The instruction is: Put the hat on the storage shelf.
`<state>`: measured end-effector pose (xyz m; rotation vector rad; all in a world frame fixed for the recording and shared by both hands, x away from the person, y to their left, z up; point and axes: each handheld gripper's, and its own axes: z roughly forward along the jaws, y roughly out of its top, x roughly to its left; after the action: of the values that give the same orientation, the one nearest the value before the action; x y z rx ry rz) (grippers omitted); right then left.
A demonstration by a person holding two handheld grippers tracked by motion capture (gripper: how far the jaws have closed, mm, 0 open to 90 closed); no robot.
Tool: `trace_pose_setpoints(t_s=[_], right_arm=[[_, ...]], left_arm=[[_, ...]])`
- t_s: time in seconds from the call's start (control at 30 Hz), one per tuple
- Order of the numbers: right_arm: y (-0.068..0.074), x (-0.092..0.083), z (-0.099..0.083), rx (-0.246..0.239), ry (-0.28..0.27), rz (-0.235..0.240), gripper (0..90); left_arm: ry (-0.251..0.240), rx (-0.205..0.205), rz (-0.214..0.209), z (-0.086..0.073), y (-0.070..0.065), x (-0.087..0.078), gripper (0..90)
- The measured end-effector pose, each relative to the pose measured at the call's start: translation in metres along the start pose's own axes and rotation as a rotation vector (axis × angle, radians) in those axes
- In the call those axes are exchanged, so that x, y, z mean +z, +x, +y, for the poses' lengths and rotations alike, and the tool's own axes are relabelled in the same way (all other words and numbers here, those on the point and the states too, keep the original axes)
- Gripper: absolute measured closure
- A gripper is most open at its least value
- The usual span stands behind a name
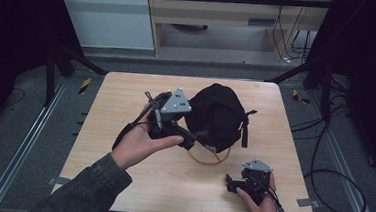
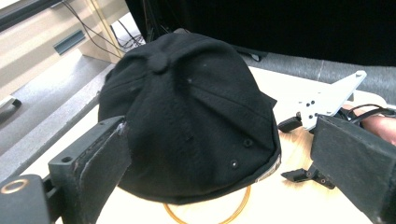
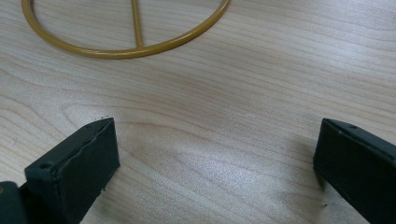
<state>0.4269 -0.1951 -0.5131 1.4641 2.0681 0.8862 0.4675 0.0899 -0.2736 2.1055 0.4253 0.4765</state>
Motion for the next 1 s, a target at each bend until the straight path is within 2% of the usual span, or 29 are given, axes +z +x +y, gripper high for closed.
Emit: trace_pose_setpoints(t_s=[0.2,0.47,0.63,0.77,0.87,1.0], right_arm=[[0.0,0.0,0.0,-0.002,-0.002,0.001,0.4],[0.0,0.0,0.0,0.0,-0.001,0.002,0.4],[0.0,0.0,0.0,0.0,-0.001,0.002,0.4],[0.0,0.0,0.0,-0.005,-0.002,0.001,0.4],[0.0,0.0,0.0,-0.004,-0.002,0.002,0.3],[0.0,0.0,0.0,-0.001,-0.001,0.002,0.4]], left_arm=[[0.014,-0.007,0.015,-0.013,0.006,-0.011,4.3],[0.034,-0.056,0.028,-0.048,0.011,-0.021,4.3],[0.04,-0.098,0.03,-0.069,0.014,-0.02,4.3],[0.055,-0.1,0.036,-0.082,0.015,-0.019,4.4],[0.054,-0.122,0.035,-0.091,0.017,-0.019,4.4],[0.078,-0.124,0.053,-0.105,0.019,-0.018,4.6]])
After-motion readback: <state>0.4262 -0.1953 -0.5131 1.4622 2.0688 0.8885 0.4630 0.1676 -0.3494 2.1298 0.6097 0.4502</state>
